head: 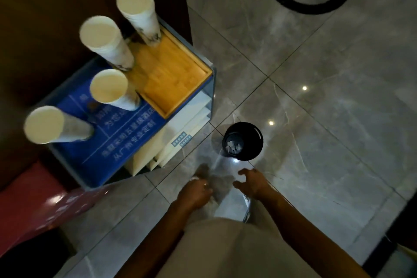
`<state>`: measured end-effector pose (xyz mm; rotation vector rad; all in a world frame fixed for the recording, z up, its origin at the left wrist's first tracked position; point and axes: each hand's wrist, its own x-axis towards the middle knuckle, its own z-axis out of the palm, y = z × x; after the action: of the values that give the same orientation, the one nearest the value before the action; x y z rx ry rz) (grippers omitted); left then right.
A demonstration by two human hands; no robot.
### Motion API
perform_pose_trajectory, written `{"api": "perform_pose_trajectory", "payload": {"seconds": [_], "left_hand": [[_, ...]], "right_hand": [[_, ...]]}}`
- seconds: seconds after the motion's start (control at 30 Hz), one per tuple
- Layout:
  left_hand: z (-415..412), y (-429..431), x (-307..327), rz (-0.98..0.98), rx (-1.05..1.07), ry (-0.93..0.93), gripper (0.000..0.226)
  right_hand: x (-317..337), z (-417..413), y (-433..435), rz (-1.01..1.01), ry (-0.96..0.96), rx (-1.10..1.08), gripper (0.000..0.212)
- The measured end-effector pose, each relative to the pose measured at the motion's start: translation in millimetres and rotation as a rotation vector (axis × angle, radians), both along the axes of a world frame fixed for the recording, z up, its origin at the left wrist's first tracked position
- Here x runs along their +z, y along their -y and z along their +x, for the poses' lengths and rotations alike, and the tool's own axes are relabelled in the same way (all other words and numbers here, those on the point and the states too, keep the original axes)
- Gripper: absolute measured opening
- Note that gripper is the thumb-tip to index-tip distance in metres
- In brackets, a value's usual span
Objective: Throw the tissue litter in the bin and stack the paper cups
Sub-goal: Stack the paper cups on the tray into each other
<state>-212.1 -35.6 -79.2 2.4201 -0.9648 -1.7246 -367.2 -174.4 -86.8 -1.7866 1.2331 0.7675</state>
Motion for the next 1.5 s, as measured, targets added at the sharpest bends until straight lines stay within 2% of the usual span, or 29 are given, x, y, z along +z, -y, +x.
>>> {"api": "perform_pose_trajectory", "payload": {"seconds": [0.13, 0.27, 0.47, 0.6, 0.73, 0.83, 0.93, 1.03, 1.13, 1.27, 1.37, 1.43, 1.5], "left_hand": [[9, -59, 26, 0.039, 0.107, -0.010, 0.035], [20, -101, 40, 0.082, 0.167, -0.065, 0.046], [33, -148, 51, 0.013, 0.397, -0.154, 0.033], [32, -161, 55, 0.018, 0.408, -0.116, 0.032], [29, -165, 62, 0.033, 0.444, -0.047, 0.032], [27, -166, 62, -0.004, 0.492, -0.068, 0.026], [31, -160, 61, -0.002, 0.582, -0.112, 0.037], [31, -150, 63, -0.005, 0.614, -0.109, 0.044], [31, -136, 64, 0.006, 0.698, -0.137, 0.043], [36, -110, 71, 0.023, 0.797, -0.122, 0.039], [44, -88, 83, -0.081, 0.823, -0.056, 0.028], [56, -73, 94, -0.125, 0.788, 0.001, 0.027], [71, -56, 107, -0.190, 0.750, 0.063, 0.029]], "right_hand": [[25, -12, -31, -0.008, -0.006, -0.030, 0.055], [36, -13, -57, -0.020, -0.057, -0.041, 0.051], [42, -1, -76, 0.020, -0.046, 0.149, 0.043], [39, 14, -75, 0.086, -0.055, 0.285, 0.040], [31, 26, -71, 0.114, -0.092, 0.454, 0.049], [26, 34, -62, 0.125, -0.105, 0.540, 0.051], [24, 44, -44, 0.197, -0.079, 0.576, 0.041], [28, 56, -29, 0.212, -0.090, 0.489, 0.017], [29, 66, -9, 0.135, -0.007, 0.658, 0.009], [43, 78, 23, 0.135, 0.041, 0.614, 0.016], [63, 98, 48, 0.123, 0.132, 0.590, 0.025], [79, 117, 64, 0.151, 0.214, 0.536, 0.018], [91, 142, 80, 0.151, 0.284, 0.543, 0.028]]}}
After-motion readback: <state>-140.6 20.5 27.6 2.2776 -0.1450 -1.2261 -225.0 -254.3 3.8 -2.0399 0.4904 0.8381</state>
